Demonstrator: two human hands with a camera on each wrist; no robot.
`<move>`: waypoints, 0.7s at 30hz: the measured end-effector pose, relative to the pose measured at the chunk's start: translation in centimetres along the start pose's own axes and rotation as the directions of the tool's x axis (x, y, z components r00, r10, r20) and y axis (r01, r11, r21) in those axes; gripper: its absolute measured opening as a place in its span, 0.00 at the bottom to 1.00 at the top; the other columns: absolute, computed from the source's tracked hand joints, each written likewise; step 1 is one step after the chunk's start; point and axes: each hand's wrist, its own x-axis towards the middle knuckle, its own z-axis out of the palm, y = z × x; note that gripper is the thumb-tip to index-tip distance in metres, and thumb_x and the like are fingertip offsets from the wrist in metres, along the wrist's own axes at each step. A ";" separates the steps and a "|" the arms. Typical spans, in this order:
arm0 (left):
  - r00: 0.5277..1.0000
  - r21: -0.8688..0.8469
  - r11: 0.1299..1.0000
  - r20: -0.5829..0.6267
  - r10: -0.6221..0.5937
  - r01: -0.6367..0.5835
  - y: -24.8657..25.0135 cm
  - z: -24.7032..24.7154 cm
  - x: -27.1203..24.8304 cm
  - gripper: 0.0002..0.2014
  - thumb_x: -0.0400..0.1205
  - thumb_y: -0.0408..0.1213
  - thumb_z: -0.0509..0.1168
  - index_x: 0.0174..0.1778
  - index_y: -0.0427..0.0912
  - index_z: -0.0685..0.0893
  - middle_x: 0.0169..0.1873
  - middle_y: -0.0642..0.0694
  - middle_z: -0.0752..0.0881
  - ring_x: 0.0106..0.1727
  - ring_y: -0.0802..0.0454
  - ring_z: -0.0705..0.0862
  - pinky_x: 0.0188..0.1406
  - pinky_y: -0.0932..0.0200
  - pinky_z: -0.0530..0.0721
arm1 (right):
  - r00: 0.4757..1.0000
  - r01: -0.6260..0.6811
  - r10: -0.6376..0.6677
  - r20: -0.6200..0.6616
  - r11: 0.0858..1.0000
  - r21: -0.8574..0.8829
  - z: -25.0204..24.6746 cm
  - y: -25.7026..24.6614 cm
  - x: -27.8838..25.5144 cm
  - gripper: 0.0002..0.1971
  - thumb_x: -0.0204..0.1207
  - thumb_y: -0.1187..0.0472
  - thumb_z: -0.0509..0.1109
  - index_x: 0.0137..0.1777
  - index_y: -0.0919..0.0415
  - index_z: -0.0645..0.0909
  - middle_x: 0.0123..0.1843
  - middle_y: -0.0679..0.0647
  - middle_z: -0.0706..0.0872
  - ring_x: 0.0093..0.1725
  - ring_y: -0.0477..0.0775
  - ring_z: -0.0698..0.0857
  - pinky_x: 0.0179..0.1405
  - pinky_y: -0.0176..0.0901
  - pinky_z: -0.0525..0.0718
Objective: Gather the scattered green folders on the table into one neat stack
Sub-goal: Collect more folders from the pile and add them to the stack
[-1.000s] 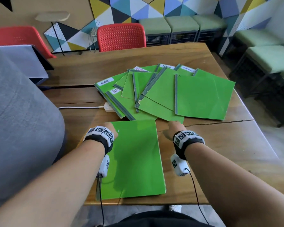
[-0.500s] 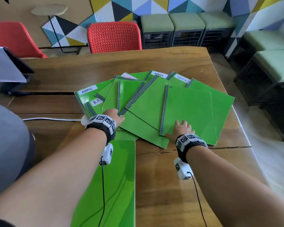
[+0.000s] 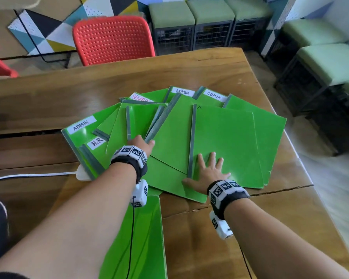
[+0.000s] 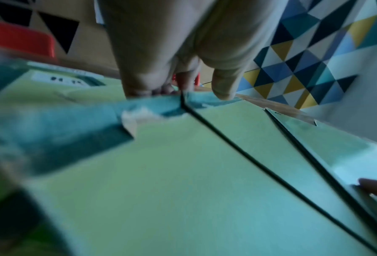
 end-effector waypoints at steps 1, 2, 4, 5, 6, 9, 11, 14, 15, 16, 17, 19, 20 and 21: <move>1.000 -0.013 1.000 0.018 -0.001 0.001 0.0 -0.1 0.4 0.31 0.84 0.55 0.58 0.75 0.34 0.71 0.70 0.34 0.78 0.67 0.36 0.81 0.62 0.45 0.80 | 1.000 0.020 -0.020 0.000 1.000 0.000 -0.1 -0.4 0.2 0.55 0.63 0.22 0.61 0.84 0.41 0.38 0.86 0.57 0.31 0.84 0.71 0.39 0.71 0.85 0.57; 0.999 -0.025 1.000 0.039 0.000 0.001 0.0 0.0 0.7 0.30 0.84 0.55 0.58 0.74 0.34 0.72 0.69 0.34 0.79 0.65 0.36 0.82 0.60 0.46 0.81 | 0.999 0.046 -0.046 -0.004 0.999 -0.005 -0.1 -0.8 0.3 0.53 0.65 0.22 0.60 0.84 0.41 0.39 0.86 0.56 0.32 0.84 0.71 0.39 0.72 0.84 0.58; 0.997 -0.049 0.999 0.083 0.000 0.004 -0.2 0.3 1.0 0.30 0.85 0.52 0.58 0.78 0.35 0.67 0.74 0.35 0.75 0.70 0.37 0.78 0.65 0.45 0.79 | 0.994 0.109 -0.109 -0.016 0.994 -0.026 -0.2 -1.6 0.1 0.48 0.69 0.26 0.59 0.84 0.42 0.42 0.87 0.55 0.35 0.85 0.70 0.42 0.74 0.80 0.60; 0.994 -0.057 0.998 0.111 0.000 0.007 -0.4 0.5 0.9 0.30 0.85 0.49 0.58 0.80 0.36 0.63 0.77 0.37 0.71 0.74 0.37 0.75 0.69 0.44 0.77 | 0.989 0.145 -0.146 -0.033 0.989 -0.036 -0.2 -2.0 -0.2 0.44 0.73 0.30 0.60 0.83 0.41 0.44 0.87 0.55 0.38 0.85 0.69 0.44 0.75 0.77 0.61; 0.992 -0.076 0.997 0.129 0.003 0.007 -0.7 0.7 0.7 0.31 0.86 0.46 0.59 0.82 0.37 0.60 0.80 0.38 0.67 0.77 0.38 0.72 0.72 0.43 0.74 | 0.980 0.188 -0.190 -0.061 0.981 -0.039 -0.2 -2.4 -0.4 0.39 0.76 0.35 0.60 0.83 0.41 0.48 0.87 0.55 0.42 0.84 0.68 0.49 0.75 0.74 0.62; 0.991 -0.186 0.982 0.136 -0.009 0.034 -2.6 0.9 -0.5 0.34 0.85 0.36 0.62 0.84 0.39 0.53 0.84 0.40 0.58 0.83 0.40 0.62 0.77 0.43 0.66 | 0.942 0.271 -0.264 -0.208 0.962 0.006 -0.6 -2.3 -0.6 0.29 0.80 0.49 0.63 0.80 0.39 0.59 0.83 0.52 0.59 0.80 0.61 0.63 0.75 0.67 0.67; 0.988 -0.240 0.968 0.152 -0.041 0.077 -4.8 0.8 -1.0 0.36 0.84 0.33 0.64 0.85 0.41 0.52 0.84 0.42 0.56 0.84 0.42 0.58 0.80 0.43 0.61 | 0.952 0.143 -0.101 -0.290 0.981 0.129 -1.3 -0.8 -0.1 0.29 0.79 0.52 0.66 0.79 0.40 0.62 0.83 0.53 0.60 0.80 0.61 0.63 0.77 0.65 0.65; 0.986 -0.346 0.931 0.153 -0.067 0.117 -7.9 0.3 -1.7 0.40 0.81 0.32 0.68 0.85 0.42 0.52 0.84 0.41 0.58 0.83 0.42 0.61 0.82 0.41 0.60 | 0.944 -0.181 0.270 -0.188 0.904 0.387 -2.5 2.5 1.4 0.40 0.76 0.48 0.71 0.83 0.46 0.53 0.86 0.58 0.51 0.83 0.66 0.56 0.79 0.68 0.62; 0.987 -0.402 0.908 0.143 -0.066 0.119 -8.8 0.1 -2.0 0.41 0.80 0.30 0.69 0.85 0.42 0.52 0.83 0.40 0.59 0.83 0.41 0.61 0.81 0.39 0.60 | 0.937 -0.235 0.323 -0.134 0.866 0.441 -2.9 3.1 1.8 0.43 0.74 0.47 0.72 0.84 0.48 0.51 0.86 0.60 0.52 0.83 0.67 0.56 0.78 0.69 0.63; 0.989 -0.437 0.891 0.135 -0.066 0.120 -9.4 0.0 -2.2 0.42 0.79 0.29 0.69 0.85 0.42 0.52 0.83 0.39 0.59 0.83 0.40 0.60 0.81 0.37 0.60 | 0.935 -0.257 0.341 -0.098 0.841 0.476 -3.2 3.5 2.1 0.45 0.74 0.46 0.73 0.85 0.49 0.50 0.85 0.62 0.55 0.82 0.68 0.57 0.77 0.69 0.64; 0.989 -0.461 0.879 0.131 -0.065 0.119 -10.1 -0.2 -2.5 0.43 0.79 0.28 0.69 0.85 0.41 0.51 0.83 0.39 0.58 0.83 0.40 0.59 0.81 0.36 0.59 | 0.937 -0.260 0.341 -0.080 0.829 0.496 -3.6 3.4 2.3 0.46 0.73 0.46 0.74 0.85 0.50 0.49 0.84 0.64 0.57 0.81 0.69 0.58 0.77 0.69 0.65; 0.988 -0.501 0.856 0.139 -0.065 0.127 -11.1 -0.6 -3.1 0.45 0.77 0.26 0.71 0.85 0.39 0.50 0.84 0.38 0.57 0.84 0.40 0.58 0.82 0.36 0.57 | 0.944 -0.248 0.324 -0.069 0.829 0.501 -3.9 2.7 2.3 0.47 0.73 0.45 0.74 0.85 0.50 0.49 0.82 0.66 0.60 0.80 0.69 0.61 0.75 0.69 0.67; 0.984 -0.506 0.851 0.161 -0.071 0.144 -11.5 -0.8 -3.3 0.48 0.75 0.26 0.72 0.85 0.39 0.49 0.84 0.38 0.57 0.84 0.40 0.58 0.82 0.37 0.58 | 0.947 -0.250 0.314 -0.059 0.842 0.478 -3.9 2.2 2.1 0.47 0.72 0.44 0.74 0.85 0.49 0.49 0.81 0.66 0.61 0.79 0.69 0.62 0.74 0.68 0.68; 0.979 -0.508 0.845 0.190 -0.077 0.165 -11.9 -0.9 -3.5 0.51 0.73 0.25 0.75 0.85 0.40 0.48 0.84 0.39 0.57 0.84 0.40 0.59 0.82 0.38 0.59 | 0.951 -0.259 0.307 -0.041 0.859 0.441 -3.7 1.6 1.9 0.48 0.71 0.44 0.75 0.84 0.48 0.49 0.79 0.66 0.63 0.78 0.69 0.64 0.72 0.68 0.70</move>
